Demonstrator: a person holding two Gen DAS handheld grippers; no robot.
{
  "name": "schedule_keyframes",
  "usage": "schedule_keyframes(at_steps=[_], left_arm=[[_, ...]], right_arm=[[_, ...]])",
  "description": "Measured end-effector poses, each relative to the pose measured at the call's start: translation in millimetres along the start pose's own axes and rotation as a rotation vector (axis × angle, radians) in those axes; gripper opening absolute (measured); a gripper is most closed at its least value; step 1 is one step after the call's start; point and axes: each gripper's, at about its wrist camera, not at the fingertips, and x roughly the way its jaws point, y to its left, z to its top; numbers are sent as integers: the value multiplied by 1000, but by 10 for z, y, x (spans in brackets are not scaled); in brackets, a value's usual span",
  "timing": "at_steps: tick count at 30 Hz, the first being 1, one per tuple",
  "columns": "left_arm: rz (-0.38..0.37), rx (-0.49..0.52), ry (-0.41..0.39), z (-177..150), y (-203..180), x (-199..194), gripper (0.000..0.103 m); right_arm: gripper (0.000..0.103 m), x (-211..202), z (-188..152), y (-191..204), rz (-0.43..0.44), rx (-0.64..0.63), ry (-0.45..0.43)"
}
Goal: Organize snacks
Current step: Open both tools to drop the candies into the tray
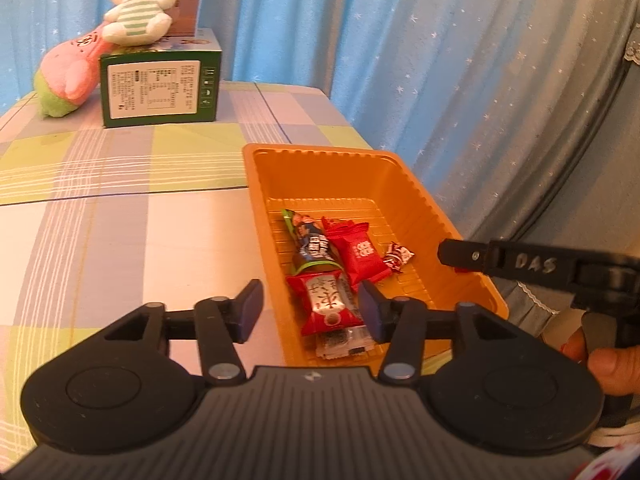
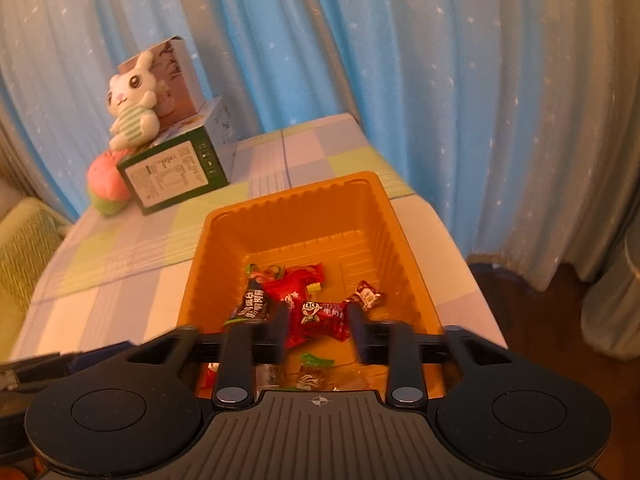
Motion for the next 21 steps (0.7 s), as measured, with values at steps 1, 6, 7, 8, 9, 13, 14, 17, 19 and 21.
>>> schedule_keyframes(at_steps=[1,6,7,8,9,13,14,17,19,21], left_arm=[[10,-1,-5,-11,14,-17,61],[42,-8,-14,-55,79,-88,80],[46,-11,-14,-64,95,-104,82],[49,-13,-15,-69,111,-121,83],[49,-15,-15,-74,124,-140,85],[51,-29,-18,-95,175,-239,93],[48,-30,-17,-99,181,-265,96],[41,-30,-16,-102,192,-342,99],[38,-33,-15,-109,198,-392,101],[38,-34,-13,-111,200,-450,102]], right_arm=[[63,-18,0,-27,2,26,-8],[63,-132,-15,-128,-4,88,-13],[63,-157,-19,-140,-10,96,-13],[63,-191,-30,-154,-17,106,-13],[63,-222,-45,-171,-24,118,-11],[63,-337,-120,-180,-38,136,11],[63,-366,-145,-164,-39,132,16],[63,-435,-207,-121,-41,123,28],[63,-482,-241,-83,-39,117,33],[63,-525,-264,-36,-36,109,36]])
